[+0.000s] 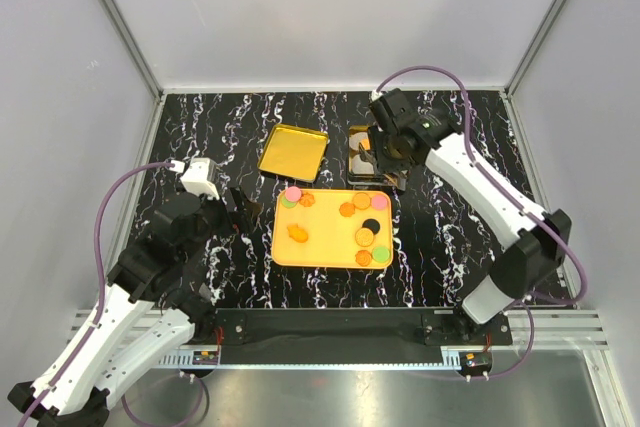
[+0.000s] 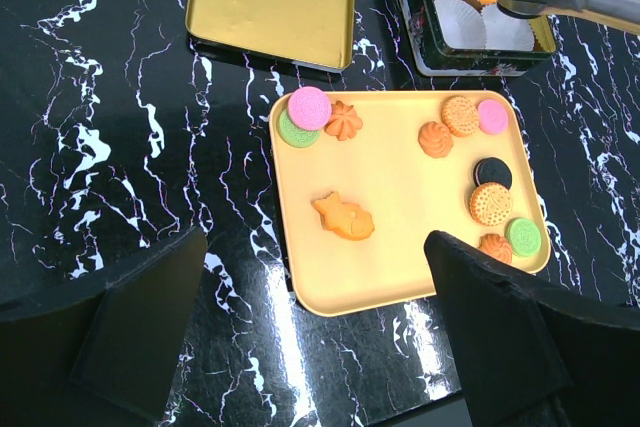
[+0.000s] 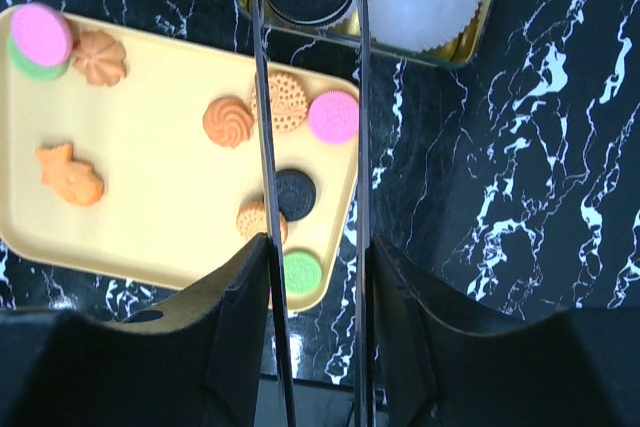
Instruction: Pack the cookies
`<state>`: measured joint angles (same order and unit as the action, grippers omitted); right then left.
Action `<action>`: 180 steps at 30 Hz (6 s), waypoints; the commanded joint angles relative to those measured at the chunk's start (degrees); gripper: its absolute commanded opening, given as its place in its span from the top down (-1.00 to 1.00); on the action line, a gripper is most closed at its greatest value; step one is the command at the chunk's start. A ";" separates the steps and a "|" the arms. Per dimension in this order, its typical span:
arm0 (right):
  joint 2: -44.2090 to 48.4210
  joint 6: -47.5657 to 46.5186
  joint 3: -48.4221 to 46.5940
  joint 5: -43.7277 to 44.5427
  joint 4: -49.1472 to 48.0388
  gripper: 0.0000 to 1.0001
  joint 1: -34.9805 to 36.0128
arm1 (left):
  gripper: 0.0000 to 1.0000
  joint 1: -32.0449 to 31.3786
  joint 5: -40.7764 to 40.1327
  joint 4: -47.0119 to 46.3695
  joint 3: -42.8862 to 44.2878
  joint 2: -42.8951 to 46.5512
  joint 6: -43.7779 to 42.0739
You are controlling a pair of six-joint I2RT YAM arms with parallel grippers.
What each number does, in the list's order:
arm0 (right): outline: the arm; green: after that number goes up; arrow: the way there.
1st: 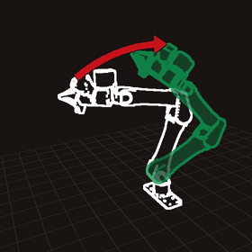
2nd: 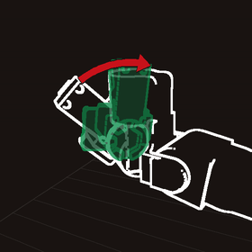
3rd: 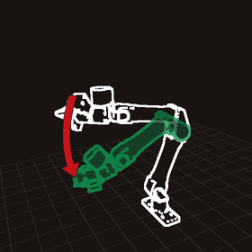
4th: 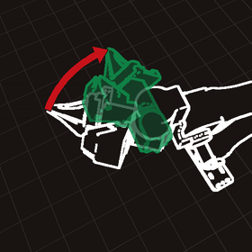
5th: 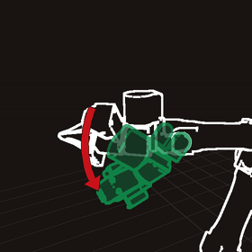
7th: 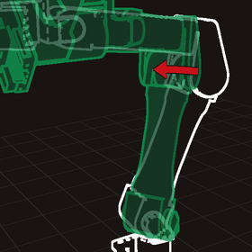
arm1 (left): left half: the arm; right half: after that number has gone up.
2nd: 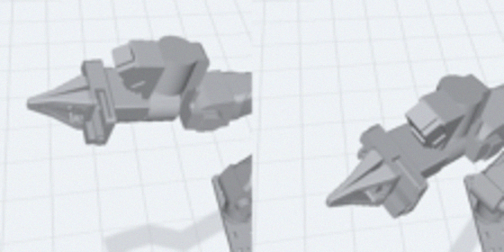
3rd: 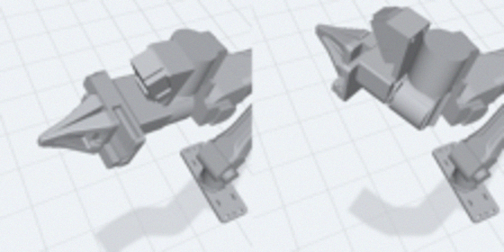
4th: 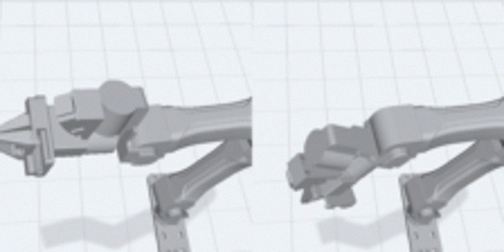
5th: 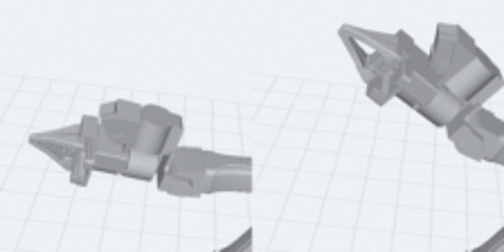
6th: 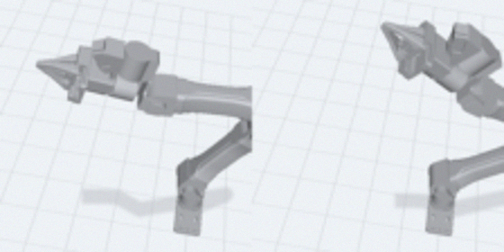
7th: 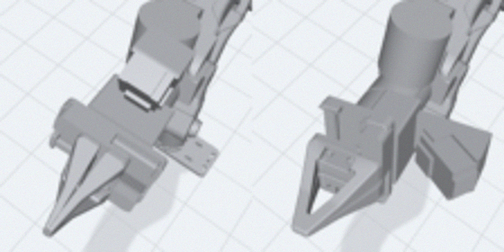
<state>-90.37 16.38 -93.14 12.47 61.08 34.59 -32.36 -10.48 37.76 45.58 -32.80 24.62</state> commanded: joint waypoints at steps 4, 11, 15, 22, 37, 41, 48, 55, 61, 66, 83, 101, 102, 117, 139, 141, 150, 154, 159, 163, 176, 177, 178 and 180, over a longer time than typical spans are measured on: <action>-6.39 -1.62 -5.82 1.42 -2.90 0.02 -1.10 | -0.98 -0.25 0.99 -2.34 -0.14 0.19 -0.54; -9.47 -1.44 -4.33 1.42 -4.74 0.03 -1.45 | -0.98 -0.25 0.81 -2.25 -0.14 0.37 -0.63; -9.74 -1.53 -3.45 1.59 -6.67 0.03 -1.63 | -0.98 -0.25 0.90 -2.25 -0.14 0.36 -0.63; -10.88 -1.62 -2.57 2.39 -6.59 0.03 -1.80 | -0.98 -0.25 0.64 -2.07 -0.14 0.54 -0.54; -10.97 -1.79 -0.72 1.59 -7.20 -0.06 -2.33 | -0.98 -0.25 0.90 -2.25 -0.14 0.10 -0.63; -10.09 -1.88 -0.90 0.98 -7.03 -0.19 -2.42 | -0.98 -0.25 0.81 -2.16 -0.14 0.19 -0.63; -6.50 -1.88 -2.13 -0.95 -4.57 -0.11 -2.33 | -0.98 -0.25 0.90 -2.25 -0.06 0.28 -0.63; 2.90 -1.09 3.57 -7.28 -3.16 -0.08 -1.72 | -0.98 -0.25 1.08 -2.43 -0.06 0.45 -0.72; 8.19 2.24 10.43 -7.90 -4.39 -0.08 5.82 | -0.98 -0.25 1.25 -2.78 -0.06 0.10 -0.54; 5.82 4.97 10.09 -7.54 -5.61 -0.07 15.13 | -0.98 -0.25 0.73 -2.34 -0.06 0.10 -0.45; -6.04 6.29 6.40 -7.37 -7.82 -0.08 26.67 | -0.98 -0.25 -0.51 -1.90 -0.06 0.19 -0.19; -8.60 5.77 6.39 -7.90 -7.55 -0.08 27.64 | -0.98 -0.25 -0.42 -1.90 -0.14 0.54 -0.28; -8.60 5.59 6.40 -7.73 -7.38 -0.06 27.64 | -0.98 -0.25 -0.33 -1.81 -0.14 0.45 -0.28; -5.09 5.33 4.81 -3.68 -3.95 0.21 27.03 | -0.98 -0.25 -0.24 -1.99 -0.14 0.45 -0.28; 1.08 0.23 0.51 -2.98 -4.13 0.20 0.67 | -0.98 -0.25 0.64 -2.34 -0.14 0.19 -0.45; 0.28 -0.38 0.07 -2.80 -4.21 0.20 -3.19 | -0.98 -0.25 0.81 -2.25 -0.14 0.10 -0.45; -3.32 -0.74 1.83 -4.47 -7.64 0.20 -11.56 | -0.98 -0.25 1.43 -2.60 -0.14 0.01 -0.63; -3.94 -0.74 2.88 -4.21 -8.08 0.21 -11.74 | -0.98 -0.25 1.25 -2.43 -0.14 0.10 -0.63; -3.41 -0.83 5.77 -3.59 -8.69 0.20 -12.00 | -0.98 -0.25 1.16 -2.51 -0.14 0.10 -0.54; -3.15 -0.82 7.45 -3.85 -9.31 0.19 -12.44 | -0.98 -0.25 1.25 -2.60 -0.14 -0.07 -0.54; -2.62 -1.00 7.98 -4.65 -9.58 0.17 -12.70 | -0.98 -0.25 0.90 -2.43 -0.14 -0.16 -0.45; -2.36 -1.09 8.06 -4.56 -9.58 0.17 -12.88 | -0.98 -0.25 0.90 -2.34 -0.14 -0.08 -0.54; -2.36 -1.09 8.07 -4.47 -9.49 0.17 -12.88 | -0.98 -0.25 0.90 -2.42 -0.14 -0.16 -0.54; -2.09 -1.09 8.33 -4.38 -9.49 0.16 -12.88 | -0.98 -0.25 0.99 -2.43 -0.14 -0.25 -0.54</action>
<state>-94.78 16.03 -84.77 7.88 53.34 22.20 -32.36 -10.26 37.69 45.58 -32.73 24.60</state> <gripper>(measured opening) 0.425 0.988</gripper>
